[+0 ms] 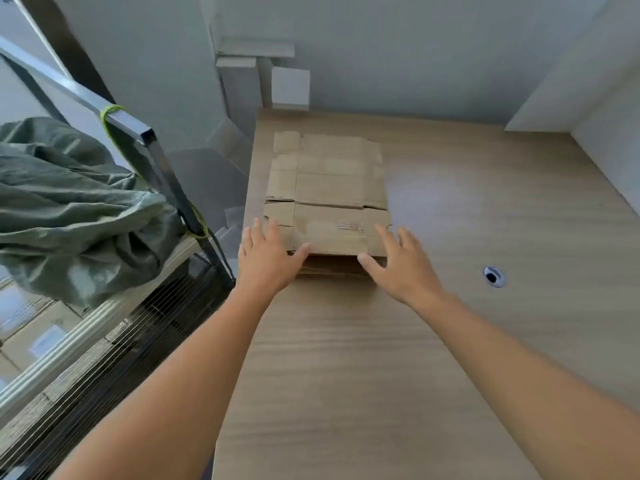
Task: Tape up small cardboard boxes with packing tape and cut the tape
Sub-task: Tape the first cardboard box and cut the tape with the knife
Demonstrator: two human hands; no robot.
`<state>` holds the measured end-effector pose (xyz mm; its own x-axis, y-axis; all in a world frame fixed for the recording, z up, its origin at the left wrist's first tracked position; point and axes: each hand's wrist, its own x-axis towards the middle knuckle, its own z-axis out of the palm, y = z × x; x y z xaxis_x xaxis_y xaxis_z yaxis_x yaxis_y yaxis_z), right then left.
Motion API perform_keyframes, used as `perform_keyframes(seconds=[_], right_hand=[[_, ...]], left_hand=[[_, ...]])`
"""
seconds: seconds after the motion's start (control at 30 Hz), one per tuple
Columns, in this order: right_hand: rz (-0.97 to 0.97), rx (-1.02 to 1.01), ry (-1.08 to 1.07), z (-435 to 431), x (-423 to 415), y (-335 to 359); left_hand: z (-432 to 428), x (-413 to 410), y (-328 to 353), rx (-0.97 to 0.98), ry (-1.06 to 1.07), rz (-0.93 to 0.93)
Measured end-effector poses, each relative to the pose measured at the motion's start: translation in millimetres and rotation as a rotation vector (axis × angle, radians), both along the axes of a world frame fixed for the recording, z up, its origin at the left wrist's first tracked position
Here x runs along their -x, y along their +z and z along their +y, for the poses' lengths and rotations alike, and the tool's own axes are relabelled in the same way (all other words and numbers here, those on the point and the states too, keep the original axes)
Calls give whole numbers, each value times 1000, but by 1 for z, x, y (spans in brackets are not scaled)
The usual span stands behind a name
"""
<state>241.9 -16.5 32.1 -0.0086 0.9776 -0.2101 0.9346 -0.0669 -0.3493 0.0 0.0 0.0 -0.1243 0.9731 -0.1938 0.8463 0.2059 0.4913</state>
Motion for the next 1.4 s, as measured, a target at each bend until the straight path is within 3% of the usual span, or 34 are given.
perform_keyframes(seconds=[0.13, 0.33, 0.67, 0.83, 1.13, 1.27, 1.4], right_hand=[[133, 87, -130, 42, 2, -23], [279, -70, -257, 45, -1, -43], [717, -144, -466, -55, -76, -6], [711, -102, -480, -146, -152, 8], [519, 98, -584, -328, -304, -18], [314, 133, -525, -342, -345, -23], [289, 89, -287, -303, -345, -16]], left_hand=[[29, -3, -15, 13, 80, -135], [21, -11, -15, -164, 237, -299], [-59, -63, 38, -79, 300, -650], [-142, -138, 51, 34, 239, -797], [-279, -271, 10, 352, -38, -685], [-301, -278, -11, 412, -96, -616], [-286, -263, -27, 498, -249, -409]])
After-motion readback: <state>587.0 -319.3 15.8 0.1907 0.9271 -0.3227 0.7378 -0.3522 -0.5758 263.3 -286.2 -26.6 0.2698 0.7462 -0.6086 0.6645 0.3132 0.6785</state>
